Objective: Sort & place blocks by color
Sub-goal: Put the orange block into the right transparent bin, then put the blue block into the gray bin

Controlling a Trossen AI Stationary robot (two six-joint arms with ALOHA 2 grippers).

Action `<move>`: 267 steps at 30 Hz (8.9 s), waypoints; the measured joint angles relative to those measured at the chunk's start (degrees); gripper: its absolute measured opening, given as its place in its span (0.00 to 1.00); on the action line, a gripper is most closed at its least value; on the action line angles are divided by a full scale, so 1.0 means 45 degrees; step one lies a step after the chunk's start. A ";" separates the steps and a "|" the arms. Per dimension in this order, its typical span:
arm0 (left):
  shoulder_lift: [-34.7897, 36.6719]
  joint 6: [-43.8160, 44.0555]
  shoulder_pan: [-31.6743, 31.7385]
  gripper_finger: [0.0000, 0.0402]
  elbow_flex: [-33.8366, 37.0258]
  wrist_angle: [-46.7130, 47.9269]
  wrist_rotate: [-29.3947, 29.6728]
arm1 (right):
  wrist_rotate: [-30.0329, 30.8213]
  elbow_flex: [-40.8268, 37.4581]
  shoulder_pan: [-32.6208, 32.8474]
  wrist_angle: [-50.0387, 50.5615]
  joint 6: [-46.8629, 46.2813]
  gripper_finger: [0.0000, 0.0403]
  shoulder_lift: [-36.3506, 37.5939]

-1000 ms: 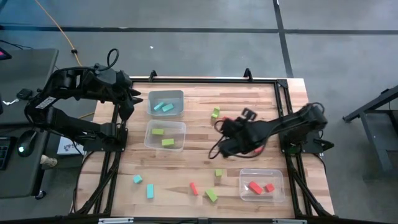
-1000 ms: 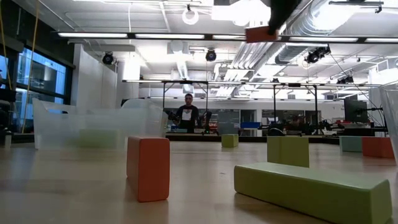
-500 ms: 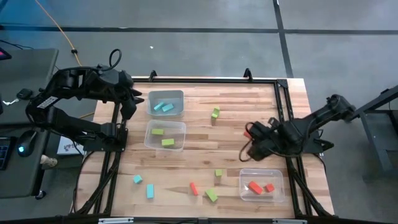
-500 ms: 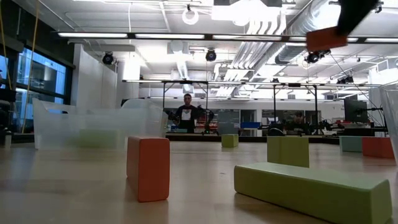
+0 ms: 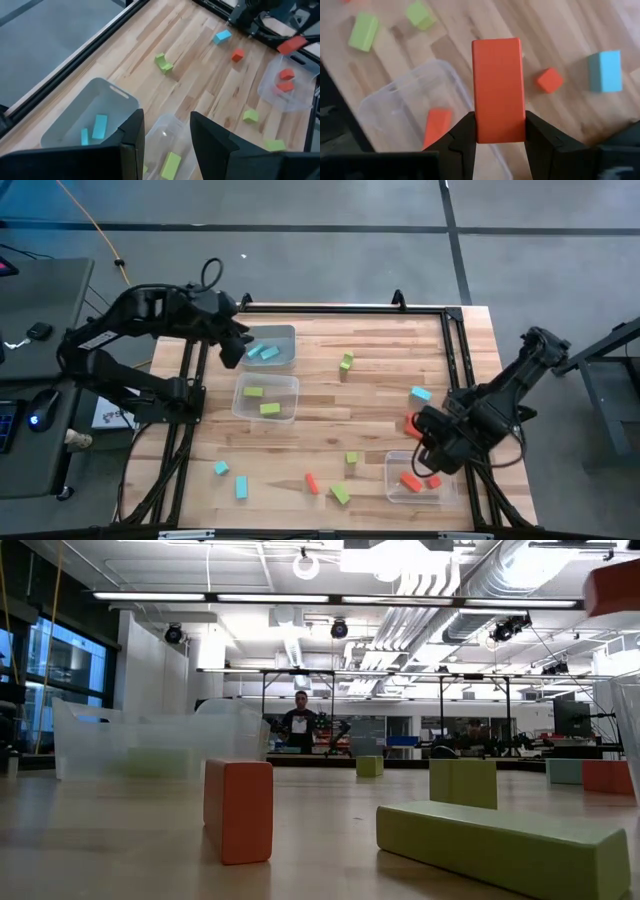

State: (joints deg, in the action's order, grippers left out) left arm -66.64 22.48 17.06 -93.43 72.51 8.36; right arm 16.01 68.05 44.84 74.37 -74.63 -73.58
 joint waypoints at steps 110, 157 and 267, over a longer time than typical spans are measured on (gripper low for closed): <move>-0.3076 -0.1044 0.0325 0.52 -0.0005 -0.2085 -0.0772 | 0.4680 0.4794 0.0379 0.2581 -0.6090 0.49 -0.5820; -0.4483 -0.2280 -0.4650 0.56 0.2278 -0.7379 -0.0816 | 1.0052 1.1298 -0.6100 0.3430 0.0221 0.49 -0.5645; -0.7601 2.4832 -1.3523 0.56 0.6240 -0.4903 -0.0457 | 0.5669 1.1278 -0.9412 0.2657 0.8044 0.49 -0.5655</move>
State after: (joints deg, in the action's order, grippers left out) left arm -100.85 134.22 -43.80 -65.35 50.45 6.31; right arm 41.52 118.80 2.49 86.33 -38.43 -99.02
